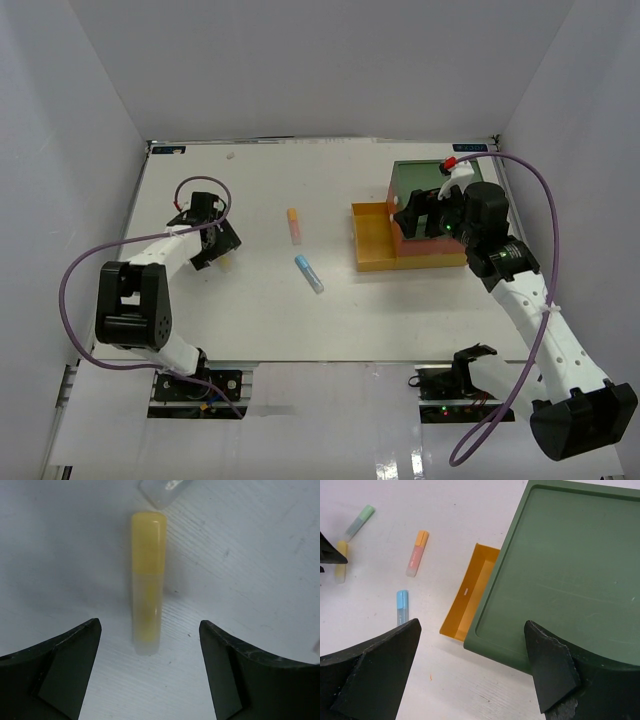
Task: Sort the stationery into containers
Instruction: Pick up the pen from the center of the board.
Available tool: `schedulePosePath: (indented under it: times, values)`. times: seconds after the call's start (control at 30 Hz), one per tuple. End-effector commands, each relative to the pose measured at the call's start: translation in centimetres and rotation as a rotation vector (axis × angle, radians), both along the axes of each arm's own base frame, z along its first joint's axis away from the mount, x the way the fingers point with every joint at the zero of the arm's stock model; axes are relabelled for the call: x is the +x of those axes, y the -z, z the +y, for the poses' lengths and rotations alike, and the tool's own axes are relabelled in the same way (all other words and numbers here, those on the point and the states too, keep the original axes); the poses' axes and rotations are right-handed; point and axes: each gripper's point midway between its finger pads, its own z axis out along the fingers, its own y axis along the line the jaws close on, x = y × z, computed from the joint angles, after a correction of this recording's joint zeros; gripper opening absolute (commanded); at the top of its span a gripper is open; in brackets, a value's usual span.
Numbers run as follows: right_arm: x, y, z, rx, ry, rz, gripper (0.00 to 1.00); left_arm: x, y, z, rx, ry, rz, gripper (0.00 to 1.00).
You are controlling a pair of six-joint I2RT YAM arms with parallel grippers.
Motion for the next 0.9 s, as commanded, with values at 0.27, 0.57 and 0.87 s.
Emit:
schedulePosePath:
  times: [0.27,0.57,0.87]
  values:
    - [-0.3,-0.6,-0.3,0.000,0.003,-0.041,0.90,2.2,2.6,0.3,-0.029,0.004,0.067,0.75]
    - [-0.4,-0.6,-0.3,0.000,0.005,-0.042,0.90,1.9,2.5,-2.9,-0.159,0.092,0.063,0.26]
    - [-0.5,-0.7,-0.2,0.007,-0.003,-0.046,0.90,1.9,-5.6,-20.3,-0.470,0.447,-0.098,0.20]
